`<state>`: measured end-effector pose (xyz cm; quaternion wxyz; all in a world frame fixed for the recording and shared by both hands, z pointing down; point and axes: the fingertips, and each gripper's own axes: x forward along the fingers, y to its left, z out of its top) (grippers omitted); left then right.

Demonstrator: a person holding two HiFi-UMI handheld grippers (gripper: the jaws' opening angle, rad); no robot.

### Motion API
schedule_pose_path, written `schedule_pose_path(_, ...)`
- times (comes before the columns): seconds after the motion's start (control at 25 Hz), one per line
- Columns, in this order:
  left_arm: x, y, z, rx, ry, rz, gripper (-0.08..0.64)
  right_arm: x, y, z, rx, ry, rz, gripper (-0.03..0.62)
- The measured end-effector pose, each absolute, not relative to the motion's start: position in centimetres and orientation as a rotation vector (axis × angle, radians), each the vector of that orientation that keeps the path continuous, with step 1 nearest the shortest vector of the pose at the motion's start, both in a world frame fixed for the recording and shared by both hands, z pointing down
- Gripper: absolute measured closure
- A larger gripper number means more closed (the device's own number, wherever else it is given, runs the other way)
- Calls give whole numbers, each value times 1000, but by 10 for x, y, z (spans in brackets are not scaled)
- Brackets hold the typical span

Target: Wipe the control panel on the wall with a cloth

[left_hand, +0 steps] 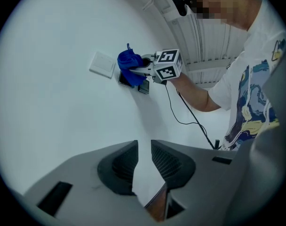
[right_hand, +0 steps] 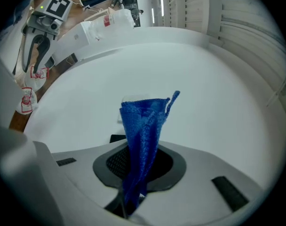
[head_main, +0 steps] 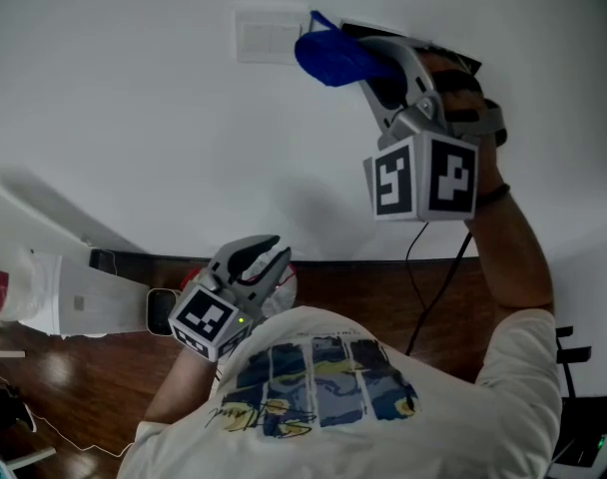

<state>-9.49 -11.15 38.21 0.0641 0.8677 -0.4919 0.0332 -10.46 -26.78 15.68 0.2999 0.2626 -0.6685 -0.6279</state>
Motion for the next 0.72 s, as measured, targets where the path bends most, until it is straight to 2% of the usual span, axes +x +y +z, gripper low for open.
schedule_pose_path(0.28, -89, -111, 380, 2609, -1458, 90, 495, -102, -272, 164, 716, -1751, -1658, 518)
schedule_pose_path(0.72, -90, -103, 385, 2613, -1448, 121, 494, -106, -283, 255, 609, -1750, -1539, 518)
